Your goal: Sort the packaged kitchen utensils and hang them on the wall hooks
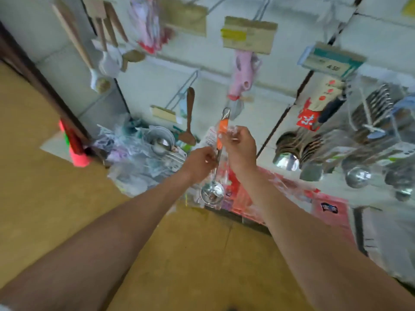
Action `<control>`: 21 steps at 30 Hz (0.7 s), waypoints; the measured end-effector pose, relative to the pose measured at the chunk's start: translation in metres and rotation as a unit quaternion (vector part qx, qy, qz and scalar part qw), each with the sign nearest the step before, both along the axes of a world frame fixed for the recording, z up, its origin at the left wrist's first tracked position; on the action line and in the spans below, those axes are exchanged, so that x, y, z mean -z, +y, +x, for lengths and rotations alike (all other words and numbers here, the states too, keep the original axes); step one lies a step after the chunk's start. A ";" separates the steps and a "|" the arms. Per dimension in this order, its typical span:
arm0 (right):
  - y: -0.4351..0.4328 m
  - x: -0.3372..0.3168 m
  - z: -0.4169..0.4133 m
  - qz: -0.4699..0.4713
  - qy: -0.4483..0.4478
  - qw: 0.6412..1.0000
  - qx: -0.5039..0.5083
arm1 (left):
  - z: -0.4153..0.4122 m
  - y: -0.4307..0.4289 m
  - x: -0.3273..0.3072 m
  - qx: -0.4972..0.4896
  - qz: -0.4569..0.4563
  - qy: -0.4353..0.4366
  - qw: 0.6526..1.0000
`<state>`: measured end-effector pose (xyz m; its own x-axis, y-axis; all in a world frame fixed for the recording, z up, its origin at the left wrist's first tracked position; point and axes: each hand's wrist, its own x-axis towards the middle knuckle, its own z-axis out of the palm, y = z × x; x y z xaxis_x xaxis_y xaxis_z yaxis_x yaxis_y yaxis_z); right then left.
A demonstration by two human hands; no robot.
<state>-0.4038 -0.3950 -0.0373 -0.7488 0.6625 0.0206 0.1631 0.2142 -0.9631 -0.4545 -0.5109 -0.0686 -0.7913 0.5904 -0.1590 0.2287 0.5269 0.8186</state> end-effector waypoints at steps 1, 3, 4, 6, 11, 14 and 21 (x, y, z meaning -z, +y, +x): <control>-0.022 0.002 -0.013 0.000 0.000 1.000 -0.020 | -0.010 -0.023 0.001 -0.017 -0.006 -0.001 1.000; -0.065 0.005 -0.038 0.000 0.001 0.998 -0.057 | -0.027 -0.071 0.005 -0.055 -0.010 -0.008 0.998; -0.086 0.006 -0.048 -0.003 0.002 0.997 -0.074 | -0.034 -0.094 0.007 -0.074 -0.005 -0.013 0.997; -0.128 0.010 -0.068 0.000 -0.001 0.994 -0.113 | -0.045 -0.139 0.010 -0.110 0.000 -0.022 0.994; -0.236 0.017 -0.102 0.009 0.002 0.979 -0.202 | -0.061 -0.247 0.020 -0.188 -0.004 -0.037 0.981; -0.297 0.024 -0.117 0.017 0.011 0.972 -0.233 | -0.066 -0.306 0.027 -0.229 0.000 -0.044 0.972; -0.446 0.052 -0.135 0.012 -0.002 0.949 -0.315 | -0.060 -0.452 0.054 -0.332 0.039 -0.104 0.937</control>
<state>-0.5393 -0.8415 -0.0888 -0.9962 0.0828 0.0268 -0.0014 0.2928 -0.9562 -0.5143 -0.9633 -0.1225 -0.9452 -0.0051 -0.3263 -0.2963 0.4329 0.8513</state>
